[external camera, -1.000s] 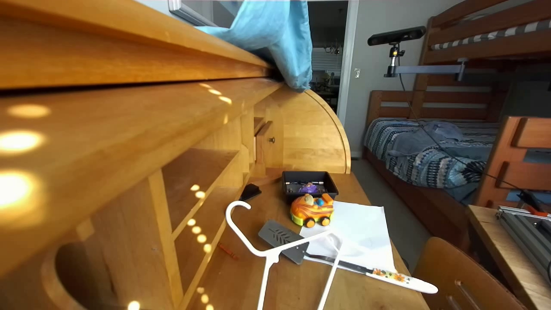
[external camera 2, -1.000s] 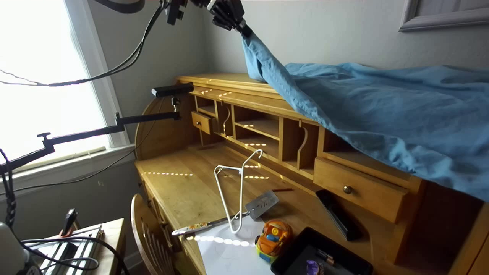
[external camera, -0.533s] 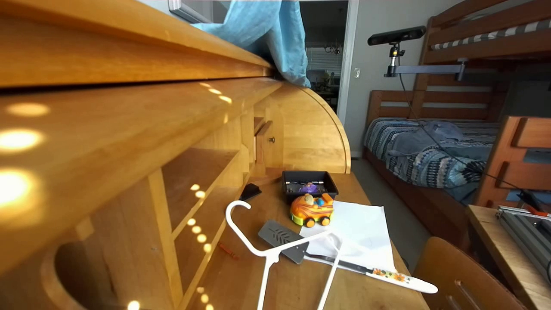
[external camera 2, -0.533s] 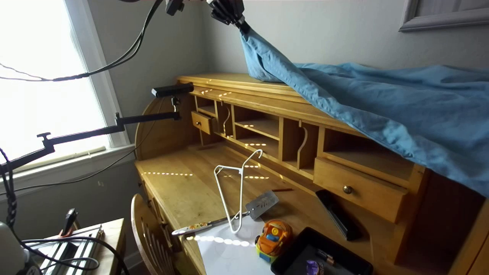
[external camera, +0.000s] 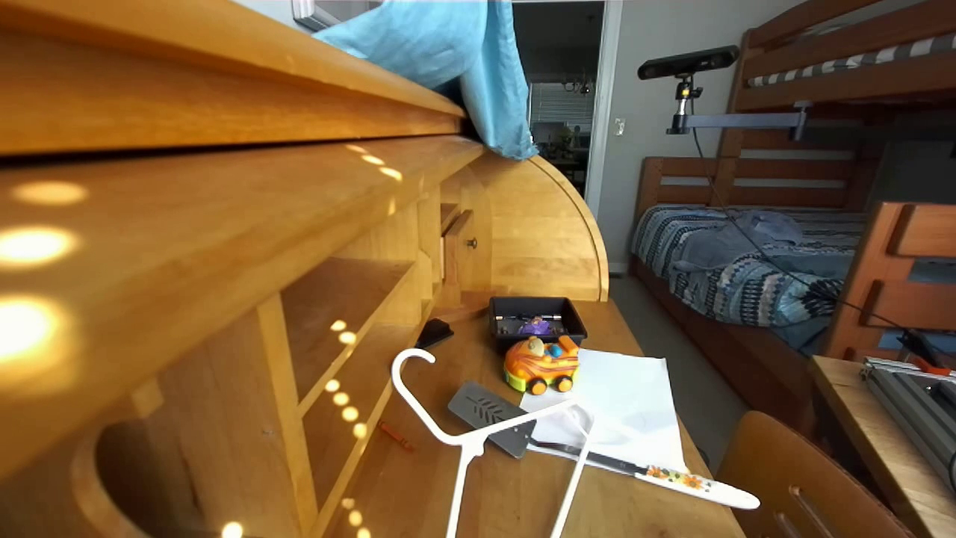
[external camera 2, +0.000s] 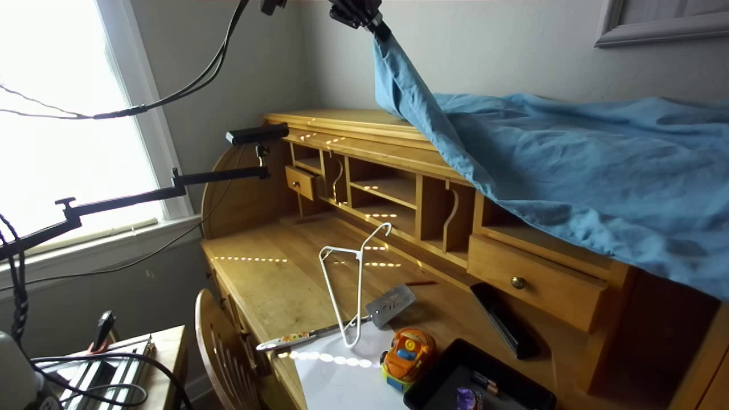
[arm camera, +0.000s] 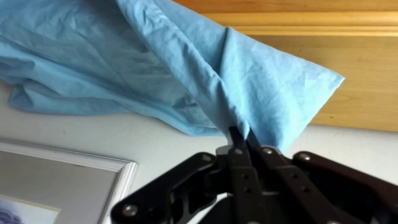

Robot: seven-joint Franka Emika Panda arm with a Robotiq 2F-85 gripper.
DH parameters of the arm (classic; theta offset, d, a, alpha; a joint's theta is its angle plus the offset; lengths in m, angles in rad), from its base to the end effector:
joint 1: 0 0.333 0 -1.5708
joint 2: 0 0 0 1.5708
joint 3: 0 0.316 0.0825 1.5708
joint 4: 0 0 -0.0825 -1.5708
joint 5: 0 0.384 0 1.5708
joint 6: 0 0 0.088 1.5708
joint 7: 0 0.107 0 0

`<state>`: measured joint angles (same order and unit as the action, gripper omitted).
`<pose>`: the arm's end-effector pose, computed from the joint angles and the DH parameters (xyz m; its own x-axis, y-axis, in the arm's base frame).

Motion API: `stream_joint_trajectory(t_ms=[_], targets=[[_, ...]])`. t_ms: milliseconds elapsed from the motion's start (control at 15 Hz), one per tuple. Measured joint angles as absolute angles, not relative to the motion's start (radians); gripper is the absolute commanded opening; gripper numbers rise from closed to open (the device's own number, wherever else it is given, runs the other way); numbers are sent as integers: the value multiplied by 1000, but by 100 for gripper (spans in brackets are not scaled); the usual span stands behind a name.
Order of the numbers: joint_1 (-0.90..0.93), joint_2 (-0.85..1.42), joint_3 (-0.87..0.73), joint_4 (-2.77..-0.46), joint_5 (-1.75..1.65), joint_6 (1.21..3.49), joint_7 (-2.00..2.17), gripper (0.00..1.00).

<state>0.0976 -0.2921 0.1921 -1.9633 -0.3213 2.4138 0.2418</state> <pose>0.4921 0.1606 0.6809 0.6831 0.2391 0.6901 0.1308 -0.9697 0.2065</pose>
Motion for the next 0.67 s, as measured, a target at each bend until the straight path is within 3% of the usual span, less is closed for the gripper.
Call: stream_joint_trajectory(t_ms=[667], targets=[[100,36,223,-1523,-472,2291,205,1]])
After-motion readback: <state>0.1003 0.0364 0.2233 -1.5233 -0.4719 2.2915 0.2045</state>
